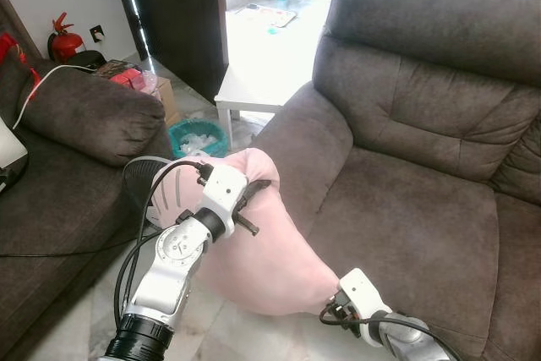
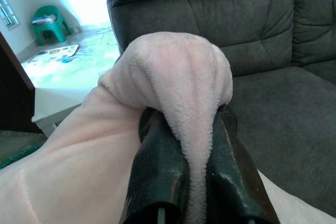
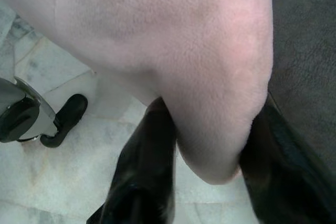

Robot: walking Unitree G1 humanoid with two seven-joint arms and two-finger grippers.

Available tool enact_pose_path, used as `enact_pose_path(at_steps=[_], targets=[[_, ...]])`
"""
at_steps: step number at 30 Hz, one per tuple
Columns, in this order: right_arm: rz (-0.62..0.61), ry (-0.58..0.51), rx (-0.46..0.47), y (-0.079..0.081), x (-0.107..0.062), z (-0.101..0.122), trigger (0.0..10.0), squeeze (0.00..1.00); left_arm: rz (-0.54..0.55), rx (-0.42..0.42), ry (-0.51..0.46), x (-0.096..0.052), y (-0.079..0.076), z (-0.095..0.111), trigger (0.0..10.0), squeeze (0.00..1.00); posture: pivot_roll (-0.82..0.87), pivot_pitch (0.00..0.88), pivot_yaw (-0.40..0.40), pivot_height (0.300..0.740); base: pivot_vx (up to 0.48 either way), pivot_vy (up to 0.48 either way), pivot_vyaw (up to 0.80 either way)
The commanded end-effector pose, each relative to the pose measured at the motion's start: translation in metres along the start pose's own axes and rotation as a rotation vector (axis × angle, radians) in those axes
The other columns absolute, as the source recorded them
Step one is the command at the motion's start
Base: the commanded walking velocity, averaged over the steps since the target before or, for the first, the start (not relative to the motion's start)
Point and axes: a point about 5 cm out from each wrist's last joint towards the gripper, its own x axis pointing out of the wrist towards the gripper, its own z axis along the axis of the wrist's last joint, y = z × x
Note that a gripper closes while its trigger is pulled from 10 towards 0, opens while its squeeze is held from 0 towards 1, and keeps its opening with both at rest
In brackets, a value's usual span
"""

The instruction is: Move the pillow to the sofa from floor

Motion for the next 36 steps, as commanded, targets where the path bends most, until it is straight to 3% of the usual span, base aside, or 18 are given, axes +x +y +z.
enact_pose_path(at_steps=[1,11,18,19,25,27,29,30,36], targets=[[-0.005,-0.025,0.001,-0.003,0.000,0.007,0.0,0.00,-0.024,0.038,-0.122,0.005,-0.002,0.029,10.0,0.00,0.14,0.000,-0.028,0.740,0.000,0.000,0.00],[-0.035,-0.043,0.025,-0.011,-0.009,-0.003,0.0,0.00,-0.024,0.042,-0.111,0.005,-0.002,0.027,10.0,0.00,0.13,0.000,-0.026,0.740,0.000,0.000,0.00],[-0.115,-0.170,0.122,-0.023,-0.012,0.014,0.0,0.00,-0.003,0.050,-0.072,0.005,0.000,0.020,10.0,0.00,0.12,0.000,-0.026,0.740,0.000,0.000,0.00],[-0.186,-0.287,0.163,-0.032,-0.021,0.025,0.0,0.00,0.029,0.066,-0.020,0.003,0.003,0.011,10.0,0.00,0.11,0.000,-0.021,0.740,0.000,0.000,0.00],[-0.303,-0.533,0.245,-0.044,-0.044,0.047,0.0,0.00,0.187,0.093,0.047,-0.005,0.019,-0.003,10.0,0.00,0.09,0.000,-0.010,0.740,0.000,0.000,0.00],[-0.349,-0.635,0.275,-0.047,-0.057,0.058,10.0,0.00,0.251,0.097,0.054,-0.009,0.024,-0.006,10.0,0.00,0.09,0.000,-0.007,0.740,0.000,0.000,0.00],[-0.371,-0.677,0.284,-0.048,-0.064,0.063,10.0,0.00,0.270,0.102,0.051,-0.011,0.026,-0.007,10.0,0.00,0.08,0.000,-0.006,0.740,0.000,0.000,0.00],[-0.413,-0.759,0.287,-0.048,-0.076,0.072,10.0,0.00,0.309,0.105,0.025,-0.014,0.027,-0.006,10.0,0.00,0.08,0.000,-0.003,0.740,0.000,0.000,0.00],[-0.470,-0.905,0.315,-0.046,-0.094,0.092,10.0,0.00,0.347,0.142,-0.047,-0.017,0.020,0.002,10.0,0.00,0.08,0.000,-0.003,0.740,0.000,0.000,0.00]])
